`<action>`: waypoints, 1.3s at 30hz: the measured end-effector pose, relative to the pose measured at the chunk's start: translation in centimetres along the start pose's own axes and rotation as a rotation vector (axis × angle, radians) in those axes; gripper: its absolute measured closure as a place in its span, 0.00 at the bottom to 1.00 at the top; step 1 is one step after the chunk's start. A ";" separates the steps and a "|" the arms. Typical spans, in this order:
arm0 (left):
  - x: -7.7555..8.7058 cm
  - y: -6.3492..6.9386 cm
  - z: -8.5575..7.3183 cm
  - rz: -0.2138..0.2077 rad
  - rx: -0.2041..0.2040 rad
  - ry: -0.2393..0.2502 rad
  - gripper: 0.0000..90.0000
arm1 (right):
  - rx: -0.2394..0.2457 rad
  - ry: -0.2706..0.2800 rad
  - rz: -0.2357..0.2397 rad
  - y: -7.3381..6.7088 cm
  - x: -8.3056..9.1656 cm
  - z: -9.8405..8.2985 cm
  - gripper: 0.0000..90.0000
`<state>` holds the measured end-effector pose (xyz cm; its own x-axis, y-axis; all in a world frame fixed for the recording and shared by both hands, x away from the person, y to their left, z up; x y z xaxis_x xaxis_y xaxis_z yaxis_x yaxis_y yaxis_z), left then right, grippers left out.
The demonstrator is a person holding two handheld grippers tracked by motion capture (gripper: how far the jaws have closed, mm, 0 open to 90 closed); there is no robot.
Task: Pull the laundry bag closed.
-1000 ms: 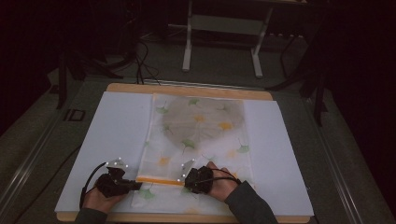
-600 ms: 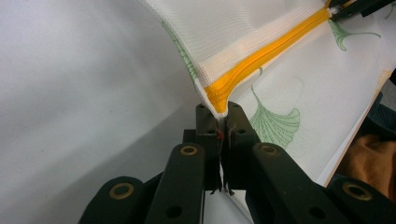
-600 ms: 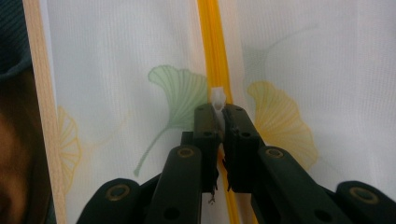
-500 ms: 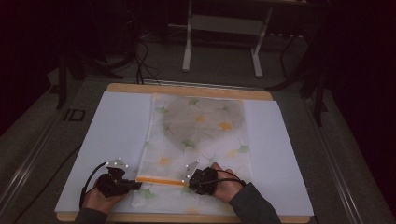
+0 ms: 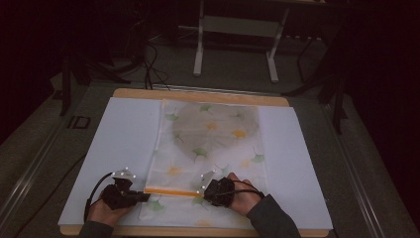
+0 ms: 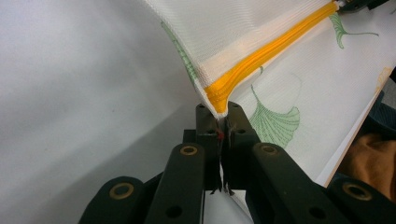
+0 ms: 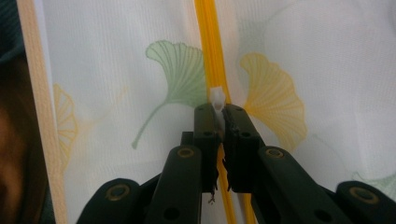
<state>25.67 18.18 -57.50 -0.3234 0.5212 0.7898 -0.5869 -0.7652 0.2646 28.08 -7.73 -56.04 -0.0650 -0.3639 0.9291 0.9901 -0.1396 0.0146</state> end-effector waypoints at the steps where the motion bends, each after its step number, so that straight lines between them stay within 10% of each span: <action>1: 0.0 0.0 0.0 0.001 0.000 0.000 0.97 | -0.002 0.004 0.001 0.0 0.0 0.0 0.94; 39: 0.1 -0.1 0.0 0.003 0.007 0.002 0.97 | -0.051 0.007 -0.029 0.8 1.5 -3.1 0.94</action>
<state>25.70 18.32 -57.48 -0.3271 0.5196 0.7893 -0.5806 -0.7695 0.2660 28.38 -11.19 -55.79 -0.0947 -0.3650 0.9262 0.9801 -0.1972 0.0226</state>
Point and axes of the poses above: each handheld gripper's, and its own axes: x roughly backward along the jaws, z roughly out of its top, y roughly to its right, the point moved 6 cm from there along -x, roughly forward along the jaws, and after that the axes turned 6 degrees about z, right-handed, at the moved point
